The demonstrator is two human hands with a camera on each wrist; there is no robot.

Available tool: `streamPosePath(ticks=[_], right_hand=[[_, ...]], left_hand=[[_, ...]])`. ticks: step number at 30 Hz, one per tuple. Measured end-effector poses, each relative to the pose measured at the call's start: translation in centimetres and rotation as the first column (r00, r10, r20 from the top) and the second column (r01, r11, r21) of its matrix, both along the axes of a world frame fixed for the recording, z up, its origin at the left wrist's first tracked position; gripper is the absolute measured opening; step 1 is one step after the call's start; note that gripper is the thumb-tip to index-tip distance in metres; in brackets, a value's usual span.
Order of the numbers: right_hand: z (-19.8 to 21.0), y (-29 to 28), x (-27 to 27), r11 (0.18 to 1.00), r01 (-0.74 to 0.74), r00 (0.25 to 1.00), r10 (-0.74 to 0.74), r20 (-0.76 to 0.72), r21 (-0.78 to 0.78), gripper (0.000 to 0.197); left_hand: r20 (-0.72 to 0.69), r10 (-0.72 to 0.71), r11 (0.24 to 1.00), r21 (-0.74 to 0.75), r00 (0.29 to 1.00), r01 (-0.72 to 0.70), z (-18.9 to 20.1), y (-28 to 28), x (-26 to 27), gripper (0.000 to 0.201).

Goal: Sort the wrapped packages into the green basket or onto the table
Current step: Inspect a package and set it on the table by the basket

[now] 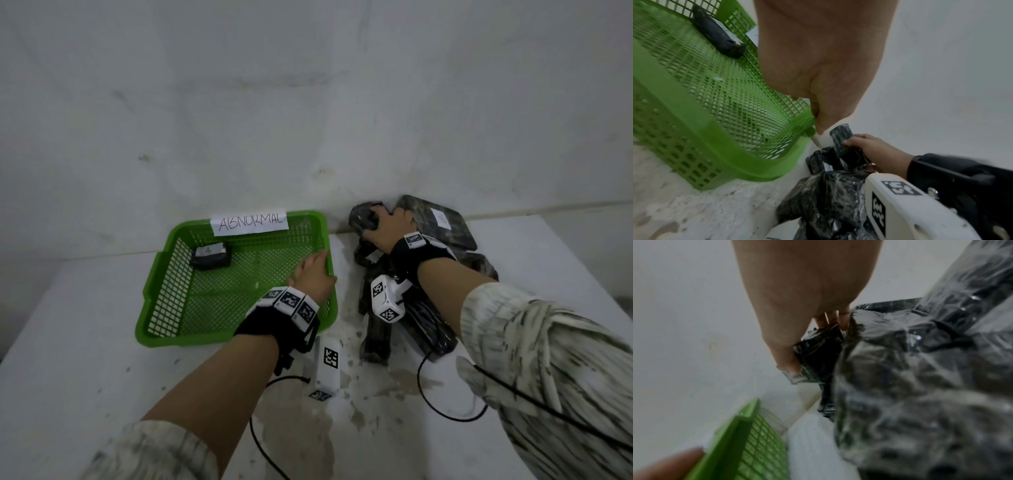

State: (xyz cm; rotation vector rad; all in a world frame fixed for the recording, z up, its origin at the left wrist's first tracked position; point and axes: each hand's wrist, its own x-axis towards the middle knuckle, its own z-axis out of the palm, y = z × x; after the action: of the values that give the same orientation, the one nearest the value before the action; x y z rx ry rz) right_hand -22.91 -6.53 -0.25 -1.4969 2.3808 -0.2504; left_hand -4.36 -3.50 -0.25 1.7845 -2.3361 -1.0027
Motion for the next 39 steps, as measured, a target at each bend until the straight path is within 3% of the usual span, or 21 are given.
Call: streamPosePath(ticks=[2, 4, 5, 7, 8, 9, 14, 19, 24, 31, 35, 39], right_hand=[[1.0, 0.3, 0.1, 0.991, 0.085, 0.980, -0.064, 0.190, -0.101, 0.063], [2.5, 0.8, 0.3, 0.963, 0.173, 0.884, -0.060, 0.464, -0.205, 0.051], [3.3, 1.2, 0.5, 0.939, 0.241, 0.781, -0.037, 0.624, -0.246, 0.041], [4.9, 2.5, 1.3, 0.906, 0.372, 0.499, -0.010, 0.866, -0.204, 0.024], [5.5, 3.3, 1.7, 0.911, 0.387, 0.386, -0.022, 0.922, -0.140, 0.026], [5.8, 4.1, 2.0, 0.933, 0.352, 0.322, -0.040, 0.946, -0.080, 0.031], [4.2, 6.6, 4.2, 0.991, 0.129, 0.088, -0.048, 0.995, 0.036, 0.039], [4.6, 9.3, 7.0, 0.997, 0.029, 0.092, -0.074, 0.993, 0.072, 0.042], [4.1, 9.8, 8.5, 1.000, 0.026, 0.285, 0.008, 0.958, -0.016, 0.068], [3.5, 10.6, 11.0, 0.965, 0.103, 0.574, 0.138, 0.807, -0.239, 0.037], [3.1, 11.3, 11.5, 0.948, 0.175, 0.556, 0.128, 0.821, -0.266, 0.033], [3.0, 12.1, 11.7, 0.968, 0.147, 0.428, 0.125, 0.895, -0.205, 0.034]], left_hand=[[-0.024, 0.019, 1.000, -0.001, 1.000, -0.019, 0.4, 0.0, -0.1, 0.060], [-0.087, 0.049, 0.999, -0.009, 0.995, -0.050, 1.0, 0.1, -0.2, 0.057], [-0.138, 0.067, 0.998, -0.011, 0.988, -0.069, 1.4, 0.0, -0.2, 0.056], [-0.274, 0.091, 0.996, 0.003, 0.957, -0.094, 2.1, 0.1, 0.0, 0.055], [-0.352, 0.105, 0.994, 0.024, 0.930, -0.103, 2.5, 0.3, 0.1, 0.055], [-0.427, 0.126, 0.992, 0.051, 0.896, -0.115, 3.1, 0.6, 0.3, 0.055], [-0.671, 0.292, 0.956, 0.196, 0.682, -0.217, 4.7, 2.3, 1.7, 0.062], [-0.735, 0.339, 0.940, 0.278, 0.587, -0.195, 4.7, 3.1, 4.1, 0.052], [-0.748, 0.384, 0.923, 0.322, 0.542, -0.209, 4.6, 4.0, 6.3, 0.048], [-0.742, 0.408, 0.913, 0.345, 0.532, -0.220, 4.5, 4.7, 7.5, 0.047], [-0.734, 0.375, 0.927, 0.305, 0.566, -0.219, 4.4, 5.2, 7.7, 0.047], [-0.756, 0.363, 0.930, 0.262, 0.545, -0.256, 4.4, 5.2, 8.0, 0.048]])
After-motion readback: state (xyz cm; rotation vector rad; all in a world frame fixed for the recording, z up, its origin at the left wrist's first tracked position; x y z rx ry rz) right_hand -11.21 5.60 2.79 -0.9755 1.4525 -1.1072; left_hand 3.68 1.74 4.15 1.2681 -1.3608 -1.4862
